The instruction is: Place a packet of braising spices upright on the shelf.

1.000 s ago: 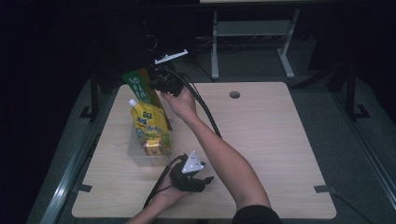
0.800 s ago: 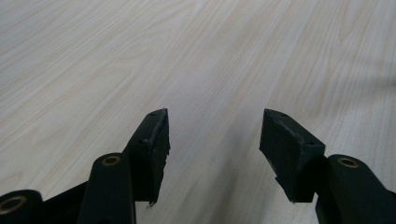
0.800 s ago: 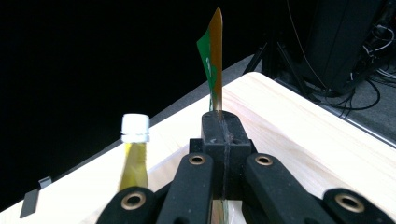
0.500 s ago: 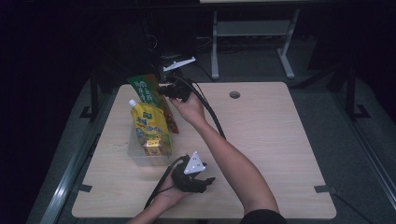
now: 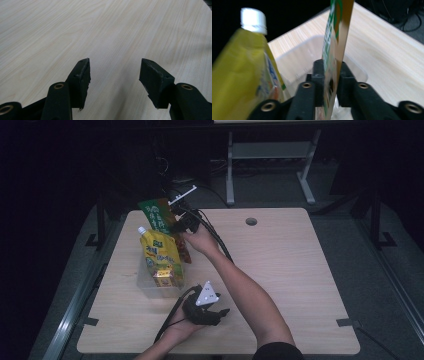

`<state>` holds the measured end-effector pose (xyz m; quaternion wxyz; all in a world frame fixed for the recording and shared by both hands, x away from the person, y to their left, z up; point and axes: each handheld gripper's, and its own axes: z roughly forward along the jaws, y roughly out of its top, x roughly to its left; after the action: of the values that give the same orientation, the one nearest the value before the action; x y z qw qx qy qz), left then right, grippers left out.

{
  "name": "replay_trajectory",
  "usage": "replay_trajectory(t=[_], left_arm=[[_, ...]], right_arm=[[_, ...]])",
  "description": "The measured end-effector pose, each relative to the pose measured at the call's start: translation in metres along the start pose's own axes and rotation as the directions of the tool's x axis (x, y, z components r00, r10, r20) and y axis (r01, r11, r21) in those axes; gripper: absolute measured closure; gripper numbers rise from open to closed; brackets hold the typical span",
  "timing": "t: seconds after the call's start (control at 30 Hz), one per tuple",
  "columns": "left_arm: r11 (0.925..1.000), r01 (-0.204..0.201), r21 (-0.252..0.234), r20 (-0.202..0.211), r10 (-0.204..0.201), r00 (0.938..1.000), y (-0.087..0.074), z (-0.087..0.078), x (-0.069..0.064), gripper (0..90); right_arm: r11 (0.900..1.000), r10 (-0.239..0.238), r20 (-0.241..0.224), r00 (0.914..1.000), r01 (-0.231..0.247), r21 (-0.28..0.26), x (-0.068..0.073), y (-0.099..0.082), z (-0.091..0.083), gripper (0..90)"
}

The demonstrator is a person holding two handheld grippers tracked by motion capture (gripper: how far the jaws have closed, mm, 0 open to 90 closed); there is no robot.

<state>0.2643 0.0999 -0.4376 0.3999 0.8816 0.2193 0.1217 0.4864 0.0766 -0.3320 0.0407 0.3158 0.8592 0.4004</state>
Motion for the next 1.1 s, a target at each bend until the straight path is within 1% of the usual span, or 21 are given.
replay_trajectory(t=[0.03, 0.17, 0.27, 0.33, 0.37, 0.47, 0.57, 0.6, 0.63, 0.73, 0.77, 0.83, 0.87, 0.93, 1.0, 1.07, 1.1], left_arm=[[1.0000, 0.002, -0.003, 0.001, -0.002, 1.0000, 0.000, 0.000, 0.000, 41.4], [1.0000, 0.001, -0.004, 0.001, -0.001, 1.0000, 0.000, -0.001, 0.000, 41.3], [1.0000, -0.005, 0.000, 0.000, 0.005, 1.0000, 0.000, 0.000, 0.000, 41.4], [1.0000, -0.009, 0.003, 0.001, 0.009, 1.0000, 0.000, 0.000, -0.001, 41.4], [1.0000, -0.008, 0.004, 0.003, 0.008, 1.0000, 0.001, 0.000, -0.001, 41.4], [1.0000, -0.008, 0.001, 0.002, 0.008, 1.0000, 0.001, 0.000, -0.002, 41.4], [0.9999, -0.012, 0.002, 0.002, 0.012, 0.9999, 0.001, 0.000, -0.002, 41.4], [0.9999, -0.010, 0.002, 0.003, 0.010, 0.9999, 0.001, 0.000, -0.002, 41.4], [0.9999, -0.009, 0.006, 0.005, 0.009, 0.9999, 0.001, 0.000, -0.002, 41.4], [1.0000, -0.006, 0.004, 0.003, 0.006, 1.0000, 0.001, 0.000, -0.001, 41.2], [1.0000, -0.007, 0.002, 0.002, 0.007, 1.0000, 0.001, 0.000, -0.001, 41.2], [1.0000, -0.004, -0.002, 0.001, 0.004, 1.0000, 0.001, 0.000, -0.001, 41.1], [1.0000, -0.006, -0.004, -0.002, 0.006, 1.0000, 0.001, 0.000, -0.001, 41.0], [1.0000, -0.004, -0.007, -0.002, 0.004, 1.0000, 0.001, 0.000, 0.000, 41.1], [1.0000, -0.005, -0.007, -0.002, 0.005, 1.0000, 0.000, 0.000, 0.000, 41.1], [1.0000, -0.002, -0.007, -0.002, 0.002, 1.0000, 0.000, 0.000, 0.000, 41.1], [1.0000, -0.001, -0.004, -0.003, 0.001, 1.0000, 0.000, 0.000, 0.000, 41.0]], right_arm=[[1.0000, 0.004, -0.007, 1.0000, -0.004, -0.001, -0.001, -0.001, 0.002, 88.2], [0.9998, 0.015, 0.001, 0.9999, -0.015, -0.014, 0.002, -0.001, 0.001, 89.5], [0.9979, 0.037, -0.006, 0.9993, -0.038, -0.053, 0.004, -0.001, -0.004, 89.7], [0.9953, 0.042, 0.002, 0.9991, -0.041, -0.087, 0.007, -0.001, -0.008, 89.7], [0.9941, 0.029, 0.008, 0.9995, -0.028, -0.105, 0.008, -0.001, -0.009, 89.7], [0.9861, 0.047, -0.002, 0.9989, -0.047, -0.159, 0.012, -0.002, -0.011, 89.7], [0.9788, 0.066, -0.022, 0.9976, -0.069, -0.193, 0.011, -0.008, -0.007, 89.7], [0.9767, 0.068, -0.016, 0.9976, -0.069, -0.203, 0.011, -0.010, -0.006, 89.7], [0.9758, 0.059, -0.009, 0.9982, -0.060, -0.210, 0.011, -0.011, -0.005, 89.8], [0.9785, 0.029, 0.005, 0.9996, -0.028, -0.204, 0.014, -0.014, -0.003, 89.7], [0.9786, 0.025, 0.012, 0.9996, -0.022, -0.204, 0.013, -0.015, -0.003, 89.7], [0.9784, 0.030, 0.020, 0.9994, -0.025, -0.205, 0.011, -0.017, -0.002, 89.7], [0.9781, 0.025, 0.044, 0.9987, -0.015, -0.208, 0.009, -0.020, -0.001, 89.7], [0.9760, 0.046, 0.037, 0.9982, -0.037, -0.215, 0.005, -0.023, -0.001, 89.7], [0.9731, 0.049, 0.042, 0.9979, -0.038, -0.227, 0.004, -0.024, -0.001, 89.7], [0.9696, 0.028, 0.043, 0.9987, -0.017, -0.244, 0.004, -0.022, -0.002, 89.7], [0.9685, 0.020, 0.033, 0.9992, -0.011, -0.249, 0.005, -0.020, -0.004, 89.7]])
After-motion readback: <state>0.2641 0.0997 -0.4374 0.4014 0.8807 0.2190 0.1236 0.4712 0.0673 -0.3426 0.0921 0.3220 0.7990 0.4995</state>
